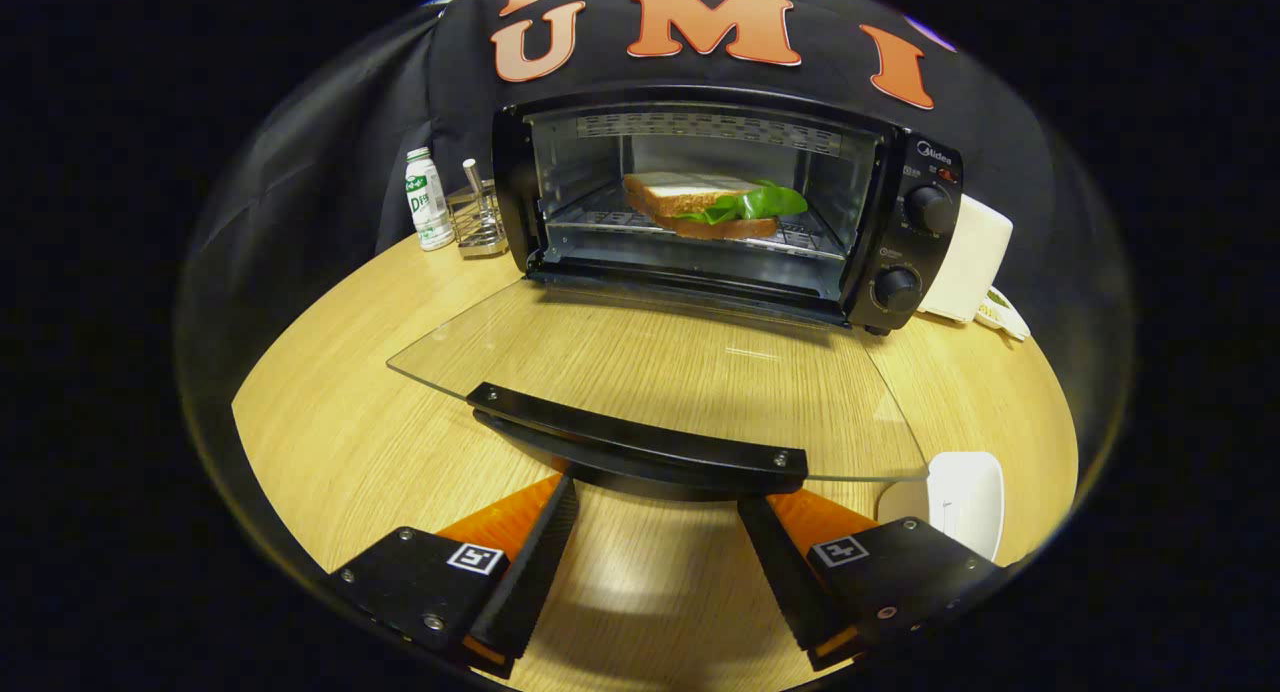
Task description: Open the toaster oven, put the food inside, and close the toaster oven door.
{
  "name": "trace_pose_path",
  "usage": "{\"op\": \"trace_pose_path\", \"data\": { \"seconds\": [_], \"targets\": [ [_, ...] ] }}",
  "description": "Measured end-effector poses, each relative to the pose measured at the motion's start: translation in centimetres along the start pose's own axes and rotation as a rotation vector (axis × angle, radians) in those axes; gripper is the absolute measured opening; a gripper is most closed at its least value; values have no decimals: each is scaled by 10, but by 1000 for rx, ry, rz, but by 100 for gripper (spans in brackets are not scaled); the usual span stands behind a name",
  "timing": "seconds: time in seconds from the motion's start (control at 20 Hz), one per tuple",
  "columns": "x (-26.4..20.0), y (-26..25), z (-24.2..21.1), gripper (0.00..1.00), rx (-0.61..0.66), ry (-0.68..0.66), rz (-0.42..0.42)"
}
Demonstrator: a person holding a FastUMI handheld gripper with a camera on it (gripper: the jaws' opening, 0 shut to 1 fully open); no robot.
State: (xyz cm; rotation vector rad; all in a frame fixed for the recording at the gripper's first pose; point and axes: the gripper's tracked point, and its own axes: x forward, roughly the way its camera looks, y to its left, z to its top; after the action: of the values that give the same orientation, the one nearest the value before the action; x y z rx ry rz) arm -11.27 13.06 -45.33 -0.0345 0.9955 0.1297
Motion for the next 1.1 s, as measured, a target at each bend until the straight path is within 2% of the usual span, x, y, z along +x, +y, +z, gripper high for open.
{"op": "trace_pose_path", "data": {
  "seconds": [0.2,0.7,0.95,1.1],
  "targets": [
    [-1,-7,36,96,43,-61,2],
    [-19,-38,150,96,81,-264,-73],
    [-55,-42,202,96,72,-399,-79],
    [-96,-47,238,96,55,-524,-96]
  ]
}}
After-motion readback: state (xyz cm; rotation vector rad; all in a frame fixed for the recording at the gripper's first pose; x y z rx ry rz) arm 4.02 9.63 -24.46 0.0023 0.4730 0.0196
